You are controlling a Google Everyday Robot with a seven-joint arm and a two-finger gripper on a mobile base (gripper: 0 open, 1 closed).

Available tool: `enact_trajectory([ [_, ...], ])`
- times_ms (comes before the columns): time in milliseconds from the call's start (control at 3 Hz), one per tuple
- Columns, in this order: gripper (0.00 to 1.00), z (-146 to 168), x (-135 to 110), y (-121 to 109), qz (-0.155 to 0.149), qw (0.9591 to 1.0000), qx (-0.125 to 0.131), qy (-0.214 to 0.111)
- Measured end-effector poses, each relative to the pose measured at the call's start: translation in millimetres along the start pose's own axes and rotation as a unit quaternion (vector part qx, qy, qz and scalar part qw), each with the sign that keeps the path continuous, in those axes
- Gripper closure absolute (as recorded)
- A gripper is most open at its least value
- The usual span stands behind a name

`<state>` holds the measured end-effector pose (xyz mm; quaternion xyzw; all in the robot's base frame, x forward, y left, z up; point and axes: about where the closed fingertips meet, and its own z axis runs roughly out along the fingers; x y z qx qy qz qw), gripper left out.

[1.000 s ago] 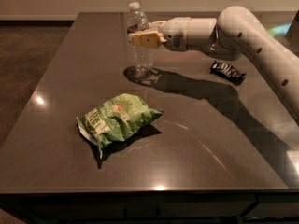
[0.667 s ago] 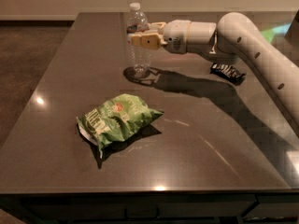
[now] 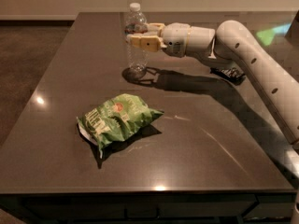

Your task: Place water bottle upright

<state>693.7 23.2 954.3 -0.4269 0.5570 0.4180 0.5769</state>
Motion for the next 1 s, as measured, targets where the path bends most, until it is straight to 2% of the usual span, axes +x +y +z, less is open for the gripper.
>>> enact_trajectory([
  [333,0.16,1.9,2.6,3.3,-0.004,0.9999,-0.014,-0.004],
  [667,0.0,4.5,8.1,7.3,-0.004,0.9994,-0.032,0.012],
  [1000,0.0,4.6,8.1,7.4,-0.004,0.9994,-0.032,0.012],
])
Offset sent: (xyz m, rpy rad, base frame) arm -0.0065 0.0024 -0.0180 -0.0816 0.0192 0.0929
